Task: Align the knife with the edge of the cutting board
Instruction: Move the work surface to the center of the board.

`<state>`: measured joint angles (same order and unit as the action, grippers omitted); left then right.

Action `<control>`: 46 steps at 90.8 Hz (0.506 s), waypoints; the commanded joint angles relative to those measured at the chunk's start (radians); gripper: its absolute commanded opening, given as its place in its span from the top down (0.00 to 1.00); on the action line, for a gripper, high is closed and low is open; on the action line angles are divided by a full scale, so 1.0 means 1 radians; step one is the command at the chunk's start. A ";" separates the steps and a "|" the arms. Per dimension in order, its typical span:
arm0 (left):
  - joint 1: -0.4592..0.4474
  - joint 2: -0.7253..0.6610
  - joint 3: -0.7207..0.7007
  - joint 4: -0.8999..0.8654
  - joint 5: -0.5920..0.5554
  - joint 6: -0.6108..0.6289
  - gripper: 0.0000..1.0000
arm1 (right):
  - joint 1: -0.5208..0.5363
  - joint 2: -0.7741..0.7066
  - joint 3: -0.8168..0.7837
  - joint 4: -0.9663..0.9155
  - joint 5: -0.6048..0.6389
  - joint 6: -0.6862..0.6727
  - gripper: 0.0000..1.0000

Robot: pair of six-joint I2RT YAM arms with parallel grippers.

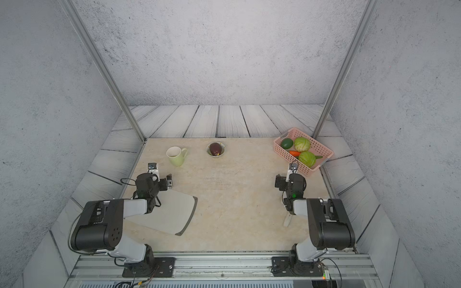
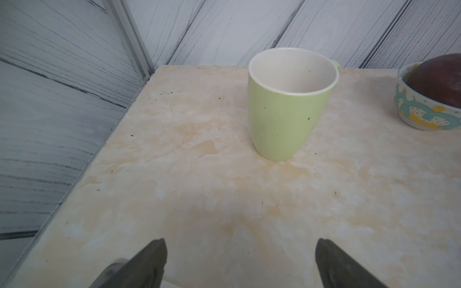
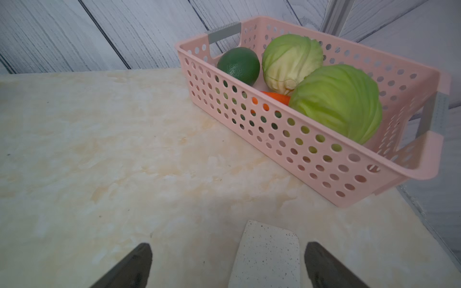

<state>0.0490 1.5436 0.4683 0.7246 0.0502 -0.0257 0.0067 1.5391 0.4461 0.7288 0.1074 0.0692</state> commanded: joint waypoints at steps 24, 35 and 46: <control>-0.009 -0.013 0.004 0.018 -0.001 0.012 0.02 | 0.004 -0.011 0.011 -0.009 0.007 -0.009 0.01; -0.010 -0.013 0.003 0.017 -0.001 0.012 0.02 | 0.005 -0.013 0.011 -0.008 0.006 -0.008 0.01; -0.011 -0.013 0.003 0.017 -0.003 0.012 0.02 | 0.005 -0.013 0.011 -0.008 0.006 -0.008 0.01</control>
<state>0.0471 1.5436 0.4683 0.7307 0.0498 -0.0238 0.0067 1.5391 0.4461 0.7288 0.1070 0.0692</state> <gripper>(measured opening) 0.984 0.993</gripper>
